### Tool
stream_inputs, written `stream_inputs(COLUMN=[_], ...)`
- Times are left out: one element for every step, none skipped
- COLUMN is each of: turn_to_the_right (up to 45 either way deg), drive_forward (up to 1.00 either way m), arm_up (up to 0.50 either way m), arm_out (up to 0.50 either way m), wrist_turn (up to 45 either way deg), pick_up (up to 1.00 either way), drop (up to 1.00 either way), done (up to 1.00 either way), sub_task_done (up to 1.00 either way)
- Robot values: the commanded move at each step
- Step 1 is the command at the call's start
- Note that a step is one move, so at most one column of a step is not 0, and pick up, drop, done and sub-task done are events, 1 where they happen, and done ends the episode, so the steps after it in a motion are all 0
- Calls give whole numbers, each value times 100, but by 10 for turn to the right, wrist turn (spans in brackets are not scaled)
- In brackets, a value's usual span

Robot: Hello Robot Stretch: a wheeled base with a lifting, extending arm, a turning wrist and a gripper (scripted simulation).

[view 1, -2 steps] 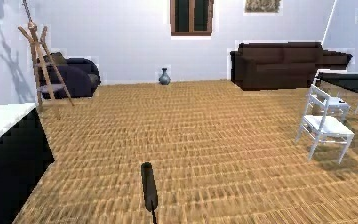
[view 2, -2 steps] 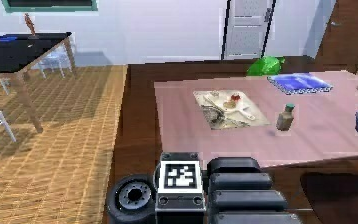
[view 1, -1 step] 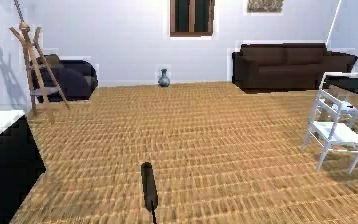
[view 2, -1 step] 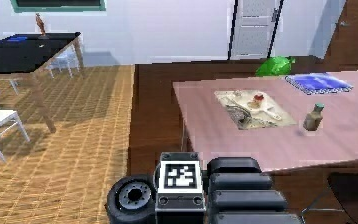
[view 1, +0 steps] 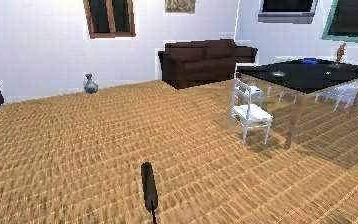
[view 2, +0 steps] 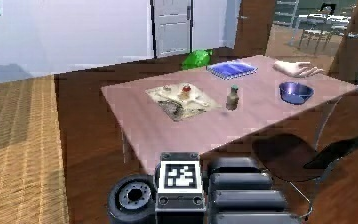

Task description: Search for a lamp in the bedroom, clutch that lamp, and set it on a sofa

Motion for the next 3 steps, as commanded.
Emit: stream_inputs(turn_to_the_right=[0,0,210], drive_forward=[100,95,0], arm_up=[0,0,0], arm_out=[0,0,0], wrist_turn=[0,0,0], pick_up=[0,0,0], drop=[0,0,0], done=[0,0,0], sub_task_done=[0,0,0])
